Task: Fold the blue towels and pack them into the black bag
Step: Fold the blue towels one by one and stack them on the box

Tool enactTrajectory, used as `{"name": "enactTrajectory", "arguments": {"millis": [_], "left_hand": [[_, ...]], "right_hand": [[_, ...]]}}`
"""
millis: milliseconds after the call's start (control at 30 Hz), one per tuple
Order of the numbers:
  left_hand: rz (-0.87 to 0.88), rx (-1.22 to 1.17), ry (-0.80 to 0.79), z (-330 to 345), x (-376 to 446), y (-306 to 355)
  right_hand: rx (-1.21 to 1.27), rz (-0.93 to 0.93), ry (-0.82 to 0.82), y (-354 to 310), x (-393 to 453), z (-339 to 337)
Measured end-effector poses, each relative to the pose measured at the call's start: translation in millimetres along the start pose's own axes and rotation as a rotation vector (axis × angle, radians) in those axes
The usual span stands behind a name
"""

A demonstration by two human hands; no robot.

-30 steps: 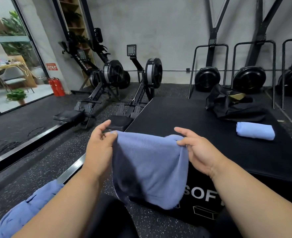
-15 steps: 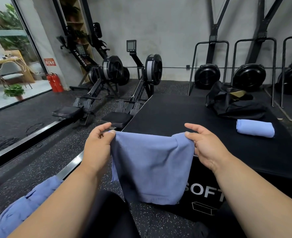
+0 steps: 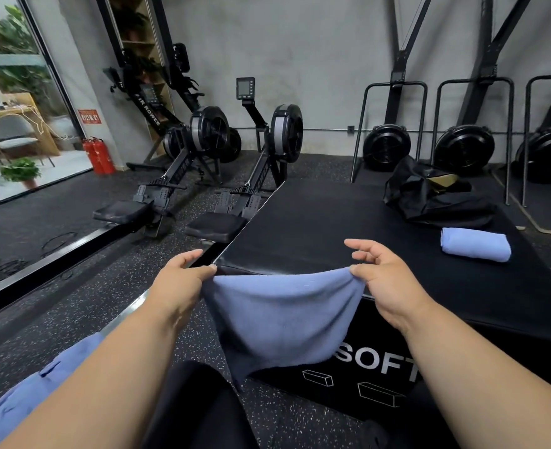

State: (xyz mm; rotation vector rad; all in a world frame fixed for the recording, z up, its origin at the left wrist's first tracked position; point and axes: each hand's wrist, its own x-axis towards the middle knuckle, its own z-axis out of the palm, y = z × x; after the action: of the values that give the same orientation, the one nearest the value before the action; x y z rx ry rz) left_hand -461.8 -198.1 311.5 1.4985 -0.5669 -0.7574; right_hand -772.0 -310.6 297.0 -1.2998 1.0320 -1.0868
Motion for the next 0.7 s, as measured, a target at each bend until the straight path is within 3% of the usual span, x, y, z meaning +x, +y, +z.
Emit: {"name": "enactTrajectory", "arguments": {"millis": [167, 433, 567, 700], "left_hand": [[0.060, -0.085, -0.114, 3.8, -13.3, 17.4], [0.280, -0.116, -0.249, 40.9, -17.1, 84.2], [0.352, -0.083, -0.263, 87.0, 39.3, 113.1], [0.282, -0.076, -0.236, 156.0, 139.0, 131.5]], "right_hand": [[-0.122, -0.077, -0.064, -12.5, -4.8, -6.1], [-0.267, -0.341, 0.082, -63.6, 23.1, -31.1], [-0.294, -0.401, 0.152, -84.2, 82.5, -37.4], [-0.486, -0.387, 0.119, -97.6, 173.1, -39.3]]}}
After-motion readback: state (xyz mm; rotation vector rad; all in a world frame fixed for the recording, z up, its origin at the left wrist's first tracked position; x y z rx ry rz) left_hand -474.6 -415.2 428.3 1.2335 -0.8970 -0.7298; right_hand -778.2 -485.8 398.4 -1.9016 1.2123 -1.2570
